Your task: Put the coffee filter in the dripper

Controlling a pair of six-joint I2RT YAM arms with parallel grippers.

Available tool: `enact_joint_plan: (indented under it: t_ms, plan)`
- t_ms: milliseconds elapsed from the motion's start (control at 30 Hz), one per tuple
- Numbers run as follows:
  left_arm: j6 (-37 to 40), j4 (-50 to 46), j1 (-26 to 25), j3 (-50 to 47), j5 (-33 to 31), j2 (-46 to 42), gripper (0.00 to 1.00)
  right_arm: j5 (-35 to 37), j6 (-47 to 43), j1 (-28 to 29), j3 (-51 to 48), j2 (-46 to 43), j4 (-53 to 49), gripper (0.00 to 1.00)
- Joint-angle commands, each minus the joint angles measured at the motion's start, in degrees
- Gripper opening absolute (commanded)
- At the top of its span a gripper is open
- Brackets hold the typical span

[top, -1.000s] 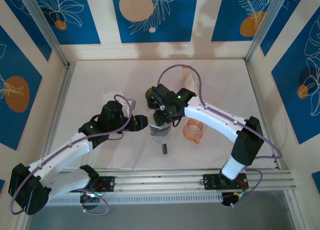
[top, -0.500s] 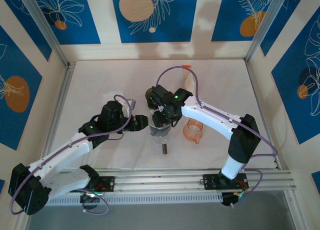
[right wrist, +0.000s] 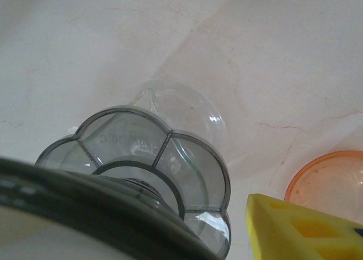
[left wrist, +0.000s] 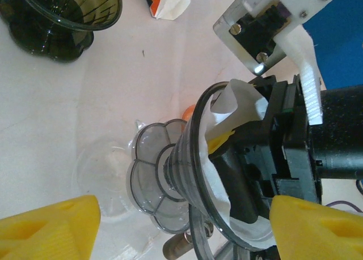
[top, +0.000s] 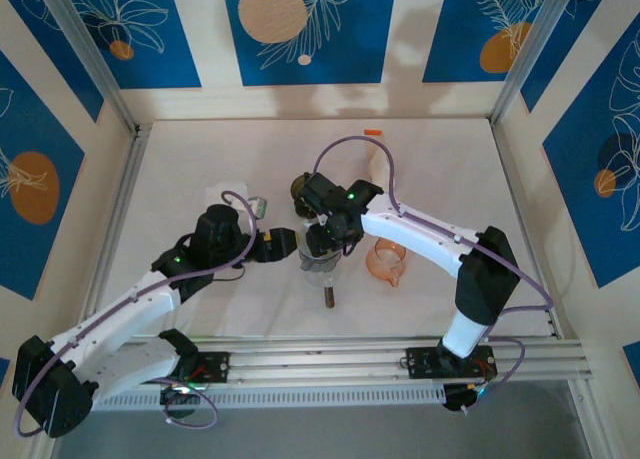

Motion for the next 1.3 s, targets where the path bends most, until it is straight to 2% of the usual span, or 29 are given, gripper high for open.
enact_joint_plan:
  t_ms: [0,233,367,833,1267]
  plan:
    - [-0.43,1.93,-0.61,-0.46,0.69,0.15,0.79,0.57,1.03,0.16,-1.24,0.69,0.31,0.61]
    - [-0.74,3.23,-0.61,-0.88,1.80,2.16,0.86,0.77,1.14,0.33,-1.25,0.72,0.38,0.61]
    - [-0.59,2.92,-0.61,-0.58,2.10,2.96,0.87,0.84,1.27,0.32,-1.18,0.56,0.21,0.61]
    - [-0.61,-0.75,-0.61,-0.30,-0.63,2.65,0.70,2.14,1.75,0.50,0.19,-2.65,-0.50,0.61]
    - [-0.87,-1.29,-0.65,-0.59,-1.24,2.00,0.68,5.31,3.27,1.19,1.65,-8.79,-3.29,0.61]
